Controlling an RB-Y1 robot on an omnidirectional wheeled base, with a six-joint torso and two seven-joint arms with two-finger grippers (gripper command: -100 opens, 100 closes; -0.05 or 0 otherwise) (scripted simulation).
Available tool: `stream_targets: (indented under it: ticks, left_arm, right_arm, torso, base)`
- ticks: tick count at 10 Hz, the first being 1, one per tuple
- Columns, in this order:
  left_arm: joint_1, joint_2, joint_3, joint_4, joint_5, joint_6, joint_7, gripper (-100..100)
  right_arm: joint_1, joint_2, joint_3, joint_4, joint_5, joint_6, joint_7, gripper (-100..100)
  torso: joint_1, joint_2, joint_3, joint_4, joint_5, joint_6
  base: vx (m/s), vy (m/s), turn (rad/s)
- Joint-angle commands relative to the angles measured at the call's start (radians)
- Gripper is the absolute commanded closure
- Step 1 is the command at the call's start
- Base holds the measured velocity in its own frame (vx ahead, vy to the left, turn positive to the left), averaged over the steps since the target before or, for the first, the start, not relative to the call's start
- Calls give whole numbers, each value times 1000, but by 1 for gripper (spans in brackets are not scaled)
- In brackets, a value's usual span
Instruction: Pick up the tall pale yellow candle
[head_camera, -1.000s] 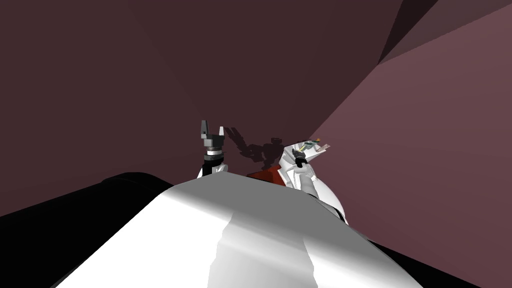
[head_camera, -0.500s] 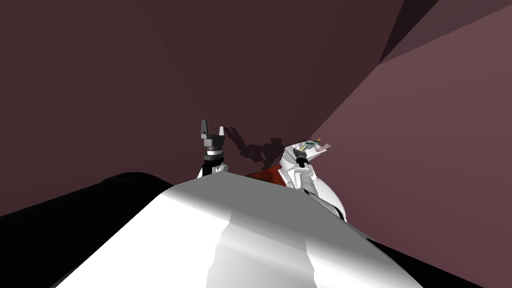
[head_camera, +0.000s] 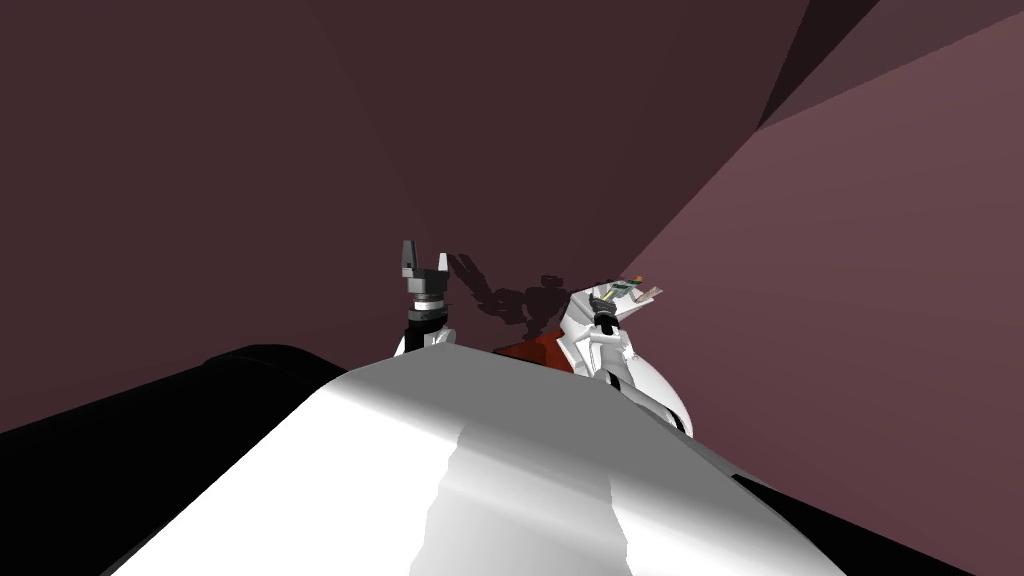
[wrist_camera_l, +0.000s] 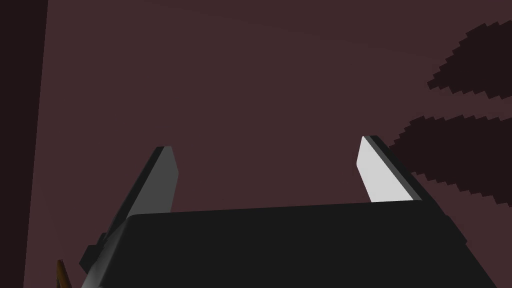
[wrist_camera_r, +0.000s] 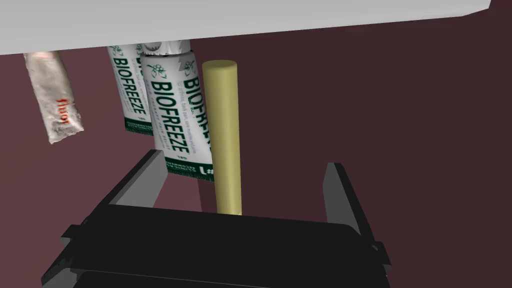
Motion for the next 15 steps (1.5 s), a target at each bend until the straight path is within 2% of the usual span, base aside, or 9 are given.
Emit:
stream_targets:
  ticks: [1, 4, 5, 6, 10, 11, 12, 13, 15]
  left_arm:
    - [0, 0, 0, 0, 0, 0, 0, 0]
    - [0, 0, 0, 0, 0, 0, 0, 0]
    - [0, 0, 0, 0, 0, 0, 0, 0]
    - [0, 0, 0, 0, 0, 0, 0, 0]
    - [0, 0, 0, 0, 0, 0, 0, 0]
    - [0, 0, 0, 0, 0, 0, 0, 0]
    - [0, 0, 0, 0, 0, 0, 0, 0]
    - [0, 0, 0, 0, 0, 0, 0, 0]
    - [0, 0, 0, 0, 0, 0, 0, 0]
  right_arm:
    - [-20, 3, -50, 38, -50, -50, 50, -100]
    - [-20, 3, -53, 38, -83, -66, 135, -100]
    - [-21, 2, -53, 39, -81, -67, 115, -100]
    - [-21, 3, -53, 39, -81, -67, 121, 100]
    - [-20, 2, -53, 39, -80, -67, 122, 100]
    - [-20, 2, -53, 39, -80, -67, 122, 0]
    - [24, -3, -3, -11, -30, -17, 72, 100]
    - [24, -3, 25, -25, -3, 8, 50, 100]
    - [24, -3, 25, -25, 25, 21, -6, 100]
  torso:
    - [0, 0, 0, 0, 0, 0]
    - [-1, 0, 0, 0, 0, 0]
    - [-2, -1, 0, 0, 0, 0]
    - [-2, -1, 0, 0, 0, 0]
    - [-2, -1, 0, 0, -1, 0]
    - [-2, -1, 0, 0, -1, 0]
    - [-2, -1, 0, 0, -1, 0]
    - [-5, -1, -1, 0, -2, 0]
    - [-6, -4, -3, -3, -3, -1]
  base:
    - [-16, 55, -21]
    - [-3, 15, 0]
    - [0, 0, 0]
    - [0, 0, 0]
    - [0, 0, 0]
    - [0, 0, 0]
    - [19, -51, 26]
    - [24, -71, 18]
    - [5, -22, 8]
